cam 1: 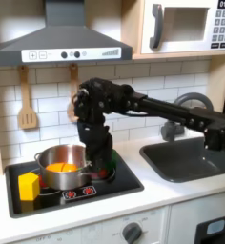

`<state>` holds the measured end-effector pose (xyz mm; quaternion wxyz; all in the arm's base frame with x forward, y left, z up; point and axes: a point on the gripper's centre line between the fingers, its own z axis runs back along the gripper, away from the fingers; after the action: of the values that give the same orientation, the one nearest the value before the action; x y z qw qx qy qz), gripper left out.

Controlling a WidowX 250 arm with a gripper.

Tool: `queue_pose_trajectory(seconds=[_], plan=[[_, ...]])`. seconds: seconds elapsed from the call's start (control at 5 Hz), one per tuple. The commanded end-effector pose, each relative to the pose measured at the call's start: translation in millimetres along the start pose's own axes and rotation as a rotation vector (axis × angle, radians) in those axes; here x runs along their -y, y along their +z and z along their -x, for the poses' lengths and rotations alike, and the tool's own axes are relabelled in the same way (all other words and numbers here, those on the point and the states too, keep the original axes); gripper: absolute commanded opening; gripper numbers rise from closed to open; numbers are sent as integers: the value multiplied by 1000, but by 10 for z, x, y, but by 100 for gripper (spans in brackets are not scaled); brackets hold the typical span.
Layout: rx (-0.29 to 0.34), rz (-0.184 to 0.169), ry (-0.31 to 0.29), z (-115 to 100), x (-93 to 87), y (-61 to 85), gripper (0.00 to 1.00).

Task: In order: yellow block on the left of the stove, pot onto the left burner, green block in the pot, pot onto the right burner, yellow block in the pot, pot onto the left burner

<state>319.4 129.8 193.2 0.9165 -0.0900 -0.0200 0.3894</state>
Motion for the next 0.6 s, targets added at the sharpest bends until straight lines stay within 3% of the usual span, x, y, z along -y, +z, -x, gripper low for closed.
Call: queue_pose_trajectory(seconds=[0.0,0.2,0.4], plan=[[-4,0,-65,72,99,-83,100],[-24,-6,-150,148,221,-152,100],[-29,-12,-198,205,290,-177,100]])
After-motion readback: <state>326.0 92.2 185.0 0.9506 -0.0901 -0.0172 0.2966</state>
